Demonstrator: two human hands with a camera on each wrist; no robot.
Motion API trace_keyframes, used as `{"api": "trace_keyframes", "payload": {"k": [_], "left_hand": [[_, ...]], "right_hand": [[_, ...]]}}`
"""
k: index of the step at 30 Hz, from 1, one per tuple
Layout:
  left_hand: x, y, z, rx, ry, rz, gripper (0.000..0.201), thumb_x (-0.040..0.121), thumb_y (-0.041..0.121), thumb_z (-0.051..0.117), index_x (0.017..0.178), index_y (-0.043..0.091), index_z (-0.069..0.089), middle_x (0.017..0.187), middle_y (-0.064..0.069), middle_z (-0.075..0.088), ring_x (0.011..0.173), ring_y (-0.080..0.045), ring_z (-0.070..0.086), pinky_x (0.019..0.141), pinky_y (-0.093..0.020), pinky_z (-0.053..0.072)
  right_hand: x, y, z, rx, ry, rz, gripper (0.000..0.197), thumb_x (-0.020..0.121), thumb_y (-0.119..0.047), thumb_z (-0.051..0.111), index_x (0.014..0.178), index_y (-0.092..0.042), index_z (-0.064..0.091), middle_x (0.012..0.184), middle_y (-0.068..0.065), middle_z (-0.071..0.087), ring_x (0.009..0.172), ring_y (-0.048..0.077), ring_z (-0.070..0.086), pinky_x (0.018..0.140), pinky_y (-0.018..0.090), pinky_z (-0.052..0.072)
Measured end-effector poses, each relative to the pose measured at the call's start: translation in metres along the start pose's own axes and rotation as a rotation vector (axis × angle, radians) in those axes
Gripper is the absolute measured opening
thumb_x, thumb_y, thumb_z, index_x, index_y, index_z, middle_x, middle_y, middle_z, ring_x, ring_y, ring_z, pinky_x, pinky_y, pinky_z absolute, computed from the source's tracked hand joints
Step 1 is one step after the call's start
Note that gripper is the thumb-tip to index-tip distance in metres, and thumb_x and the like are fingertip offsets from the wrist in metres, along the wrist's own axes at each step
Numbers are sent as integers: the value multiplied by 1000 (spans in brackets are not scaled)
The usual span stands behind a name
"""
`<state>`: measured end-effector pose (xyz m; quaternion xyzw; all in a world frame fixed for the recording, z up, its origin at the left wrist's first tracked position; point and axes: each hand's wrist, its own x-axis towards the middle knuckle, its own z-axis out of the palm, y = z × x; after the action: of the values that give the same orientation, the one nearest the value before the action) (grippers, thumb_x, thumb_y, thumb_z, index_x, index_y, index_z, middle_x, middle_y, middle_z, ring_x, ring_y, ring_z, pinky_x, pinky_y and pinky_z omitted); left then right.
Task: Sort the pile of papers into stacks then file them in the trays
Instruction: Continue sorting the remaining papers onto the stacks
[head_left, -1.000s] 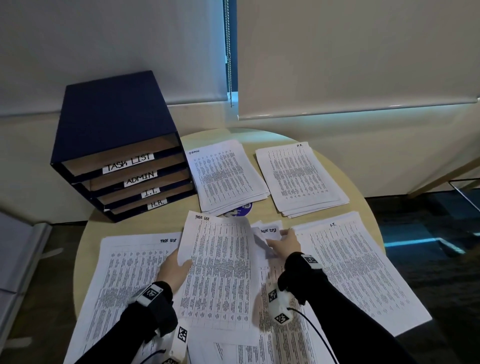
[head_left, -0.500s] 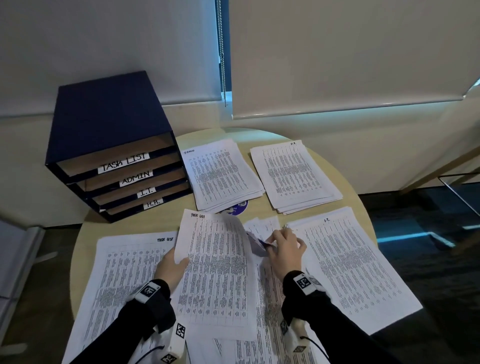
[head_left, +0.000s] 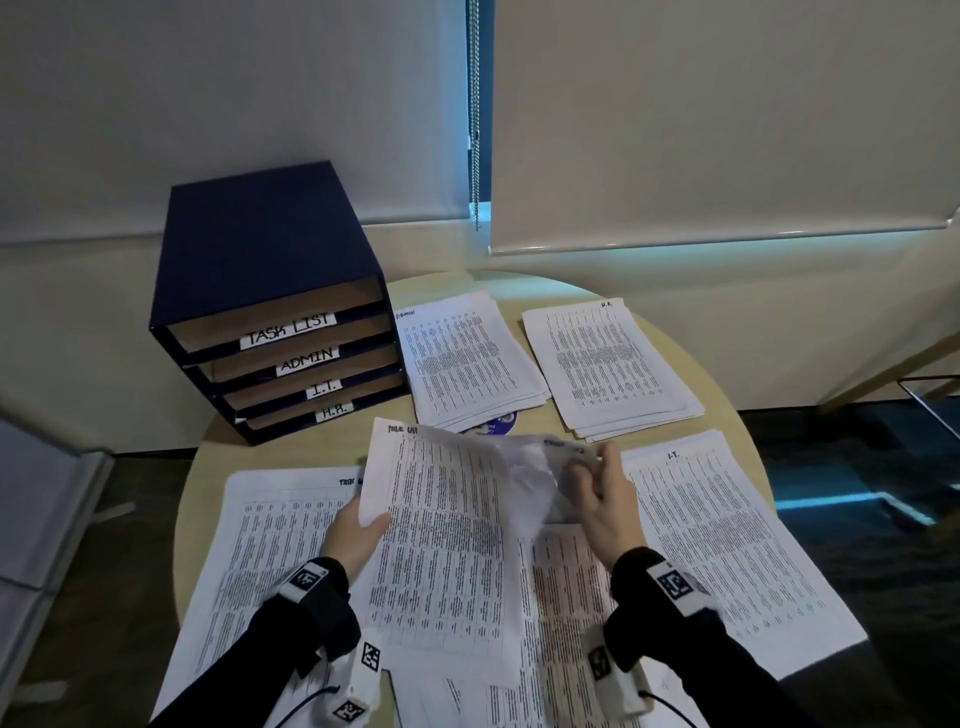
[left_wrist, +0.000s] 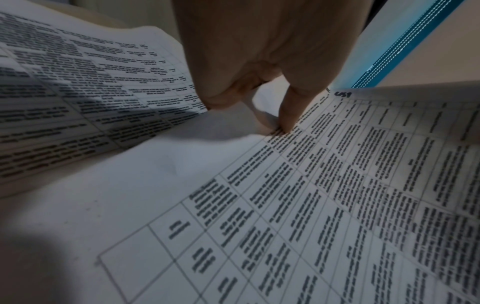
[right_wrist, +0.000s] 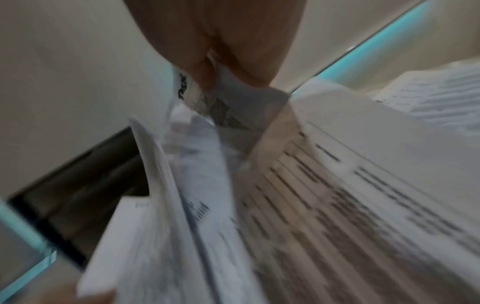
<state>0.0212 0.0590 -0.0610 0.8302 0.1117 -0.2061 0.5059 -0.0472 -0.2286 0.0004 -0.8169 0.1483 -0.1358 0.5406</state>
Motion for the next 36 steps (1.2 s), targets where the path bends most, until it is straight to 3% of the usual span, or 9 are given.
{"api": "trace_keyframes", "payload": {"k": [6,10,12,15,19,23,29,32,36], "left_hand": [[-1,-2,1,0,105,24,55,92,7,60,140,16,35,135,-14,51,112,-30,55,94,-38,46],[-6,1,2,50,160,142,92,89,-1,60,143,54,10,144,-7,43,121,-29,52,100,-45,45],[-7,1,4,95,143,191,94,89,-5,55,137,62,12,143,-3,45,107,-22,59,82,-35,51],[-9,4,3,156,132,207,56,90,-9,47,117,40,49,137,-2,52,74,-19,62,66,-32,53],[-14,9,1,59,68,127,31,93,-2,49,85,21,69,119,2,64,117,-18,55,104,-32,37],[-22,22,-5,-194,-5,65,26,88,37,59,75,24,76,117,-3,64,123,-28,53,106,-39,36],[-25,27,-8,-212,-233,-25,63,94,64,30,112,19,71,127,4,58,121,-19,51,110,-47,33],[-18,17,-3,-142,-223,47,45,93,47,52,121,13,64,130,1,58,128,-21,50,112,-41,33],[-13,8,5,-94,-148,112,12,94,25,61,100,17,68,116,-3,66,117,-20,57,108,-37,39]], "right_hand": [[16,-27,-10,42,143,-33,21,95,-3,48,84,-19,37,68,-5,53,52,0,49,48,15,34],[34,-54,-19,132,173,-101,10,94,-2,47,94,-11,41,75,-6,54,61,5,47,58,23,39],[43,-67,-25,136,217,-149,10,92,-2,46,95,-10,42,78,-9,55,66,0,49,66,26,40],[60,-90,-42,344,353,-203,11,91,-18,56,98,-17,48,93,6,59,84,9,52,77,32,44],[79,-97,-60,592,424,-83,22,97,-18,52,118,-20,46,118,6,55,103,10,54,92,24,46],[71,-37,-38,273,322,196,24,89,-23,58,109,-12,49,106,13,56,94,21,52,81,36,45],[14,30,9,203,-47,488,16,92,-8,57,108,-10,54,109,13,63,95,25,59,85,38,49],[7,36,23,215,-79,581,13,93,-11,58,105,-7,56,119,19,61,105,33,58,100,48,43],[2,46,34,167,-21,675,31,87,-18,66,112,-5,52,119,20,61,105,35,59,99,50,45]]}}
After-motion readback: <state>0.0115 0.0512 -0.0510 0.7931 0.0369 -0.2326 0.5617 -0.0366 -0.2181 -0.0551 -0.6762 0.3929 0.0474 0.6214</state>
